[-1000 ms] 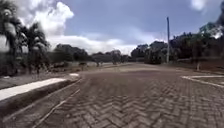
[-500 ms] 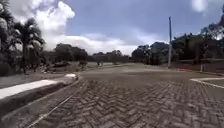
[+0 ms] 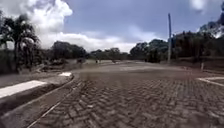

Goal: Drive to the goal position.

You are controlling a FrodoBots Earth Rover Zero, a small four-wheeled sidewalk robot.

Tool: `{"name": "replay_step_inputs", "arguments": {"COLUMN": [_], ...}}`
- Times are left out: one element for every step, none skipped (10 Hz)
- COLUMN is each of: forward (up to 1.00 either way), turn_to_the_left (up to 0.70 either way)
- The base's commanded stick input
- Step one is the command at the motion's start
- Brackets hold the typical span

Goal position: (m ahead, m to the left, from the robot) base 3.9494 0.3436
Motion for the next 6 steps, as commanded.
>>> {"name": "replay_step_inputs", "arguments": {"forward": [1.00, 1.00, 1.00, 1.00, 1.00, 1.00], "turn_to_the_left": [0.00, 0.00, 0.00, 0.00, 0.00, 0.00]}}
